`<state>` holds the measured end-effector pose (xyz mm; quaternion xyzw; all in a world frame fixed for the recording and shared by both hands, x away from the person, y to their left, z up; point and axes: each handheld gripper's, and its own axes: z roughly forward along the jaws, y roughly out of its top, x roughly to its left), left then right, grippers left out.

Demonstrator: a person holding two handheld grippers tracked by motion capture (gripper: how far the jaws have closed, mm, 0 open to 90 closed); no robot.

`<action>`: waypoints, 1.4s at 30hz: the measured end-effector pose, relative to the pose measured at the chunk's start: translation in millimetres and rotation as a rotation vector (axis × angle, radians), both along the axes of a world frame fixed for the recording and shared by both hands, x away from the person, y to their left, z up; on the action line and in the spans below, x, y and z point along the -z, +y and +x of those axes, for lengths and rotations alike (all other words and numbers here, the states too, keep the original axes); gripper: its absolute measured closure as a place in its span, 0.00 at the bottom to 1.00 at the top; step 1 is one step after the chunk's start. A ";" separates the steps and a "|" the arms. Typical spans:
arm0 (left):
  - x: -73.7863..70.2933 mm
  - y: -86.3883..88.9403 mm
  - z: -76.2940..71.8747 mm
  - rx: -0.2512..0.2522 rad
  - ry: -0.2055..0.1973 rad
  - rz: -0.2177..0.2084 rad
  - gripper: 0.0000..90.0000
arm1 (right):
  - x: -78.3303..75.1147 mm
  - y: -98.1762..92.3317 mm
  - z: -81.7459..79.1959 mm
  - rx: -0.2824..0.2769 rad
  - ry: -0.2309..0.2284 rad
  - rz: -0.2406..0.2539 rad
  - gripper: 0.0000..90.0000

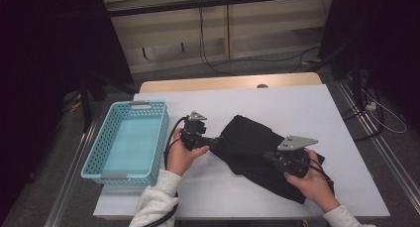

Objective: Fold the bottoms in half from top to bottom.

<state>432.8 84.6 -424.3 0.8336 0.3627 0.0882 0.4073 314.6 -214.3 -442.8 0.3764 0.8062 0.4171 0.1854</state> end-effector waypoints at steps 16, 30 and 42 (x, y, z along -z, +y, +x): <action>3.0 -4.4 2.9 0.009 0.011 0.008 0.21 | 0.3 -15.4 -18.4 0.001 0.020 0.009 0.98; 3.9 -3.5 4.1 0.010 0.013 0.015 0.21 | 2.0 -15.0 -18.9 -0.008 0.054 0.011 0.71; 5.4 0.2 2.3 0.006 0.011 0.024 0.21 | 4.4 -33.0 30.2 0.181 0.033 0.011 0.57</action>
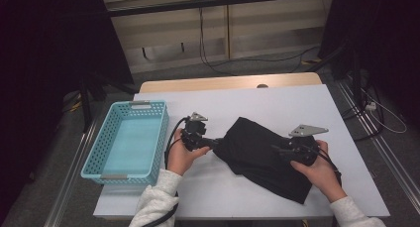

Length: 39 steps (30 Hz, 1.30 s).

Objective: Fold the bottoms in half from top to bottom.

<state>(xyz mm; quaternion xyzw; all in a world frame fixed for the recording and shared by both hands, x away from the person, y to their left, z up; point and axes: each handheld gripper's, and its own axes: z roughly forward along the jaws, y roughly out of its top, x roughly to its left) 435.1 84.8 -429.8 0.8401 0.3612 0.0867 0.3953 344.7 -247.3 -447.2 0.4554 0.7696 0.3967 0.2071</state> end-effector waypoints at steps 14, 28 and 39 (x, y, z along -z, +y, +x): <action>3.2 2.6 -0.4 -0.001 0.007 0.016 0.21 | 18.9 -2.2 34.6 0.064 0.049 0.000 0.61; 3.3 3.1 -0.1 0.002 0.008 0.023 0.21 | 14.3 -1.0 36.3 0.029 0.052 0.042 0.90; 2.9 3.0 -0.4 -0.001 0.001 0.018 0.21 | -1.7 -2.9 28.8 0.030 0.043 0.065 0.90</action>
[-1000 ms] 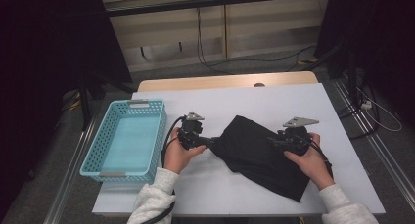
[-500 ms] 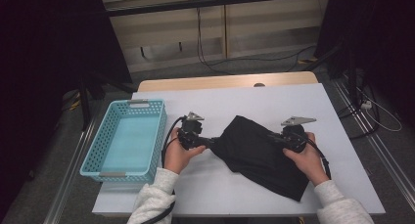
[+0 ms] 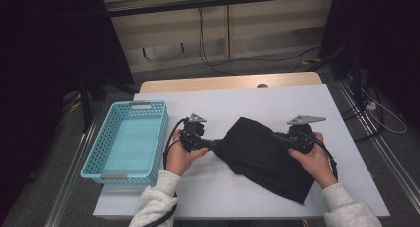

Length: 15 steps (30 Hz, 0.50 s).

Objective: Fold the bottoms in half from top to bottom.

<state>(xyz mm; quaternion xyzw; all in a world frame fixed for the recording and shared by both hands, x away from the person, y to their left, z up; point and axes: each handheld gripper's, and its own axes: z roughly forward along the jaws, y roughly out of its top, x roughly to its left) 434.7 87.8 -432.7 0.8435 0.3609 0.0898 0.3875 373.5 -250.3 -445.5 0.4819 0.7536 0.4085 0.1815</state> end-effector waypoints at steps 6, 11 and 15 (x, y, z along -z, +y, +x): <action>0.0 -0.5 0.0 0.003 -0.002 0.002 0.21 | -3.7 -2.9 -3.4 0.000 -0.002 0.017 0.90; -1.0 0.1 -0.3 -0.001 0.003 -0.005 0.21 | -6.7 -7.1 -7.0 0.001 0.001 0.024 0.90; -0.5 -0.7 -0.6 0.002 0.001 -0.002 0.21 | -8.4 -10.5 -12.3 0.001 -0.002 0.034 0.90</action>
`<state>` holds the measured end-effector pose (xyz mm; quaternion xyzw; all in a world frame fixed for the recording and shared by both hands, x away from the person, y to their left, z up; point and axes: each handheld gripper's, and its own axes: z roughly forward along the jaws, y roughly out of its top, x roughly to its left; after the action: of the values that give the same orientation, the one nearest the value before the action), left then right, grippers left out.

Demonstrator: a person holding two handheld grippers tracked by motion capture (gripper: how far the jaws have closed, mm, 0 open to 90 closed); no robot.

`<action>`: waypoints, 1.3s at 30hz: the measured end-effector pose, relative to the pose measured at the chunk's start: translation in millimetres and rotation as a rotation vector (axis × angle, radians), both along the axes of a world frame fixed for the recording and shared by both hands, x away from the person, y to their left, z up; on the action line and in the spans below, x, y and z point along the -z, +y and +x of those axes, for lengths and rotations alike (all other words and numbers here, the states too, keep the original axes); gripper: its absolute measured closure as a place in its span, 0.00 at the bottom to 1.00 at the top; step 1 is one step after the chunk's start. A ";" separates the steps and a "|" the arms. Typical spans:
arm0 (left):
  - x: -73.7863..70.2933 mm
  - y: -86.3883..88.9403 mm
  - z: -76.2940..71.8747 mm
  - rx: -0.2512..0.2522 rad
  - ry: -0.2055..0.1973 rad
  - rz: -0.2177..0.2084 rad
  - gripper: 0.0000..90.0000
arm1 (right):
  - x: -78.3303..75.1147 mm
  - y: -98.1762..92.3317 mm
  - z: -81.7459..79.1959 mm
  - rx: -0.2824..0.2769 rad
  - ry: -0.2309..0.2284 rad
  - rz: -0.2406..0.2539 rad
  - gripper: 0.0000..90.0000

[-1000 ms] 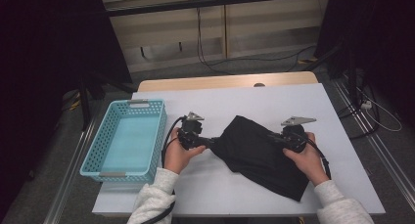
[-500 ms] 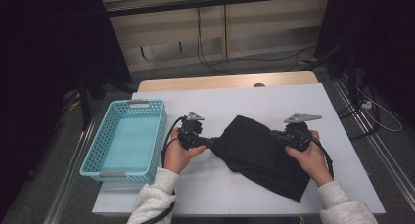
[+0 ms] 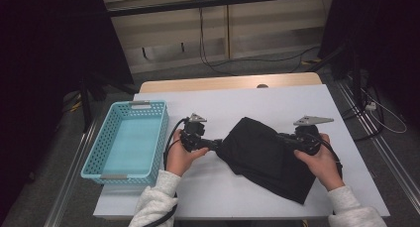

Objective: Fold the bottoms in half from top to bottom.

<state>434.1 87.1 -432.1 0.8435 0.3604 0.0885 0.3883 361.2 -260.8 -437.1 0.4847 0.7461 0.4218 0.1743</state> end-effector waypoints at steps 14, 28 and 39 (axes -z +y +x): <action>-1.6 -3.9 -0.9 0.011 -0.002 -0.004 0.20 | -1.9 -8.8 -8.8 0.010 0.007 0.002 0.90; -2.6 -5.2 -0.4 0.016 -0.005 -0.004 0.20 | -1.9 -21.8 -15.4 0.017 0.018 0.011 0.90; -1.3 -11.9 0.4 0.024 0.003 -0.009 0.20 | -3.2 -27.8 -22.2 0.024 0.013 0.018 0.90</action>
<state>434.6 75.1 -430.9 0.8460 0.3514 0.0811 0.3928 339.0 -288.6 -433.9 0.4979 0.7377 0.4231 0.1700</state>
